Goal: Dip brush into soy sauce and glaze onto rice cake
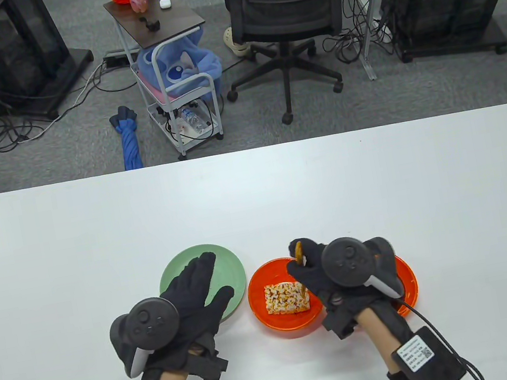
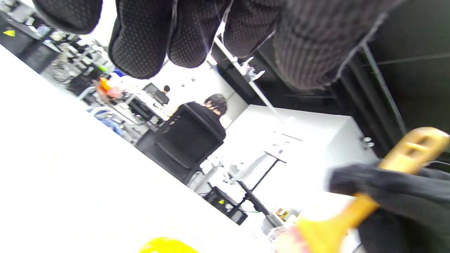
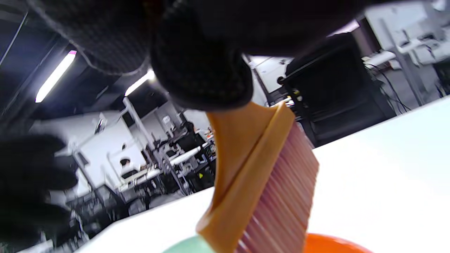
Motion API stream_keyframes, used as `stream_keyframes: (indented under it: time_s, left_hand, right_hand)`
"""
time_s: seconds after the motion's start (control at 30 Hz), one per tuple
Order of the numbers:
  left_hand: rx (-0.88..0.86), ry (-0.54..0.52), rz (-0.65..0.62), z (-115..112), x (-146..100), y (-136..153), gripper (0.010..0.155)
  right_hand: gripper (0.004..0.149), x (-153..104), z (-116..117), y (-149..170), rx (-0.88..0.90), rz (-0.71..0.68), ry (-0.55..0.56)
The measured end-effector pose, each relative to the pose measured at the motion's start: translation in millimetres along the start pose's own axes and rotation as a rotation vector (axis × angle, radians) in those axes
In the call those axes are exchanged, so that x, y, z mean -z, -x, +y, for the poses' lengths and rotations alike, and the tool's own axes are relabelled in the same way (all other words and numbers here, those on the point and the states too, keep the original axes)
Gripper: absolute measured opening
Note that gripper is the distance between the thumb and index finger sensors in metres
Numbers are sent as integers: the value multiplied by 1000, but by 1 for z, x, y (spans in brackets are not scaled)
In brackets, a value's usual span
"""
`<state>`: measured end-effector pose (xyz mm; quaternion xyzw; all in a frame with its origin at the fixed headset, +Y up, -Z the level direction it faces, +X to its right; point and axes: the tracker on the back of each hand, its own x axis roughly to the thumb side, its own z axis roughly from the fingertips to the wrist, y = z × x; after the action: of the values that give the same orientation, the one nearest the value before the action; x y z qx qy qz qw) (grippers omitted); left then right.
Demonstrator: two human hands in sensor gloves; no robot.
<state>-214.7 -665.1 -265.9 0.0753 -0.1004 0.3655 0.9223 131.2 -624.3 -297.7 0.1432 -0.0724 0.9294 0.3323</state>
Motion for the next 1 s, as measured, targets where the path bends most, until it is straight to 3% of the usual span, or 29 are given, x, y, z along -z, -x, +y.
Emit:
stream_keyframes:
  time_s: [0.23, 0.5, 1.0]
  left_hand:
    - [-26, -9, 55, -6, -7, 39, 68]
    - [-46, 1, 110, -11, -6, 56, 71]
    - [-43, 63, 217, -17, -10, 82, 71]
  right_hand:
    - [48, -28, -44, 90, 329, 165, 125]
    - [46, -60, -27, 169, 498, 314, 109]
    - [46, -63, -9, 184, 425, 356, -25]
